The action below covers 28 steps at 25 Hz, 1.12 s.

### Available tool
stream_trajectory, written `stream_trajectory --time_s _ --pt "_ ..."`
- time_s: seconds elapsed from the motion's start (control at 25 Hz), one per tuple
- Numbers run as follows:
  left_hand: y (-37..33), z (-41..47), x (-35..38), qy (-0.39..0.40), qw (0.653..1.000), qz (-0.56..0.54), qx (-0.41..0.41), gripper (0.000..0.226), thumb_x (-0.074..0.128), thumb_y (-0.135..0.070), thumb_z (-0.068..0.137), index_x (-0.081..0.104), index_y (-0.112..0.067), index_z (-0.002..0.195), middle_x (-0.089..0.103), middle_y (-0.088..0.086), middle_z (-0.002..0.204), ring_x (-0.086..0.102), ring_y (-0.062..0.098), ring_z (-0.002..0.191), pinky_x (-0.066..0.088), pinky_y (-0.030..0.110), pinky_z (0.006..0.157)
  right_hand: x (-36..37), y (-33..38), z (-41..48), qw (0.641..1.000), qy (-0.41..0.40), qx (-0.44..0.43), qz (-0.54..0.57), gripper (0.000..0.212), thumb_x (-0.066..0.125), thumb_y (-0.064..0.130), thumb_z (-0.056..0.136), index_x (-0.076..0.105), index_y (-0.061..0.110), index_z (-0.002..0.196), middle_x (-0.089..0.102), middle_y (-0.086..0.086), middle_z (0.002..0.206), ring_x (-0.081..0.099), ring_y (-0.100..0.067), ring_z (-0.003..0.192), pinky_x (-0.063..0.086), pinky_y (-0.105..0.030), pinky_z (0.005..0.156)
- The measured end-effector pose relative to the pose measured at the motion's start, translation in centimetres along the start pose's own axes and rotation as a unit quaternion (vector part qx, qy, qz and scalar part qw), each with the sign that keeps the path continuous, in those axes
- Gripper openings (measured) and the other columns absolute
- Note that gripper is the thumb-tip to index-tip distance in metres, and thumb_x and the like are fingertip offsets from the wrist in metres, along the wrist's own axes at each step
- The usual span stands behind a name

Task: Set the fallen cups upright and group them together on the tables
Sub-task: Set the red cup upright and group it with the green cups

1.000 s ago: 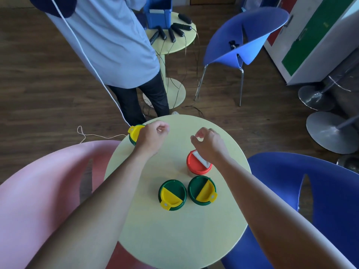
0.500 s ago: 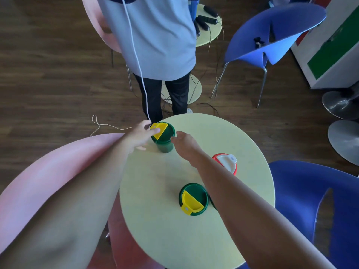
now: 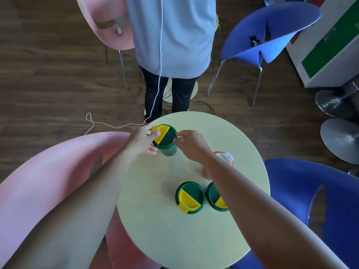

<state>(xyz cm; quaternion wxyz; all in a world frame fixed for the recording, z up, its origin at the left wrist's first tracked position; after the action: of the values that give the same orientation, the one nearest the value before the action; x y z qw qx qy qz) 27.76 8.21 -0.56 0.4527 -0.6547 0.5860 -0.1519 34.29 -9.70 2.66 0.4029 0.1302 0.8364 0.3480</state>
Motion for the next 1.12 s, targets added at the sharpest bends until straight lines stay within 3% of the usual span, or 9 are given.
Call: stream_trajectory --time_s 0.12,0.24,0.4,0.56,0.68,0.88,1.12 --pt "0.0 -1.4 1.2 0.023 0.999 0.033 0.012 0.053 0.063 -0.031 0.095 0.047 -0.014 0.143 0.067 0.017 0.115 0.076 0.032 0.071 0.063 0.049 0.073 -1.6 -1.9 -2.1 0.998 0.006 -0.038 -0.054 0.033 0.057 0.029 0.095 0.066 0.017 0.124 0.071 -0.008 0.114 0.065 -0.03 0.102 0.052 -0.034 0.085" --pt "0.2 -2.7 3.0 0.052 0.995 0.084 0.026 0.052 0.063 -0.035 0.094 0.049 -0.015 0.14 0.071 0.012 0.107 0.077 0.03 0.069 0.062 0.049 0.076 -2.8 -3.7 -4.2 0.996 0.017 -0.051 -0.066 0.033 0.057 0.028 0.095 0.066 0.019 0.125 0.071 -0.003 0.123 0.066 -0.024 0.113 0.052 -0.039 0.097" --pt "0.0 -4.5 5.5 0.068 0.982 0.167 0.055 0.045 0.059 -0.037 0.096 0.052 -0.017 0.137 0.071 0.012 0.111 0.077 0.023 0.065 0.063 0.04 0.072 -4.4 -5.7 -6.6 0.994 -0.026 -0.069 -0.078 0.029 0.058 0.024 0.095 0.068 0.022 0.122 0.071 0.004 0.123 0.066 -0.02 0.109 0.051 -0.031 0.094" --pt "0.1 -5.6 7.2 0.063 0.978 0.19 0.062 0.045 0.057 -0.038 0.097 0.051 -0.021 0.138 0.071 0.011 0.113 0.076 0.02 0.062 0.063 0.039 0.074 -5.7 -9.2 -8.4 0.986 -0.115 -0.079 -0.094 0.026 0.058 0.013 0.091 0.07 0.021 0.113 0.068 -0.001 0.12 0.061 -0.023 0.11 0.047 -0.029 0.084" --pt "0.0 -6.0 8.0 0.055 0.979 0.188 0.055 0.044 0.057 -0.038 0.097 0.052 -0.021 0.137 0.072 0.01 0.107 0.076 0.02 0.062 0.064 0.04 0.072 -5.6 -11.4 -9.2 0.982 -0.138 -0.07 -0.108 0.024 0.06 0.011 0.091 0.07 0.017 0.113 0.062 -0.005 0.127 0.057 -0.027 0.115 0.041 -0.027 0.087" --pt "0.3 -6.1 8.6 0.052 0.972 0.223 0.059 0.043 0.057 -0.041 0.096 0.054 -0.022 0.135 0.072 0.007 0.104 0.076 0.021 0.064 0.063 0.043 0.073 -4.9 -12.9 -9.6 0.985 -0.161 -0.027 -0.057 0.028 0.062 0.016 0.093 0.067 0.019 0.121 0.051 -0.007 0.146 0.059 -0.028 0.119 0.046 -0.03 0.097" --pt "1.3 -5.9 8.2 0.052 0.968 0.235 0.063 0.046 0.058 -0.049 0.092 0.056 -0.025 0.131 0.072 0.008 0.105 0.074 0.027 0.081 0.062 0.046 0.076 -4.3 -13.0 -9.0 0.986 -0.162 0.017 0.025 0.035 0.061 0.018 0.093 0.056 0.025 0.127 0.064 -0.007 0.131 0.064 -0.029 0.112 0.055 -0.04 0.093"
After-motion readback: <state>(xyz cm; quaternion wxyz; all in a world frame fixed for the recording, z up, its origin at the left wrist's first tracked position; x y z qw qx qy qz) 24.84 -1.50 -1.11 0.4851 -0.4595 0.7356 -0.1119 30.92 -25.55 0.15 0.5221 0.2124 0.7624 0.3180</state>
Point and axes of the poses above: each hand's wrist, its own z-axis towards the middle knuckle, its own x-axis out of the palm, y = z × x, the point moved 1 cm from there along z, towards the middle knuckle
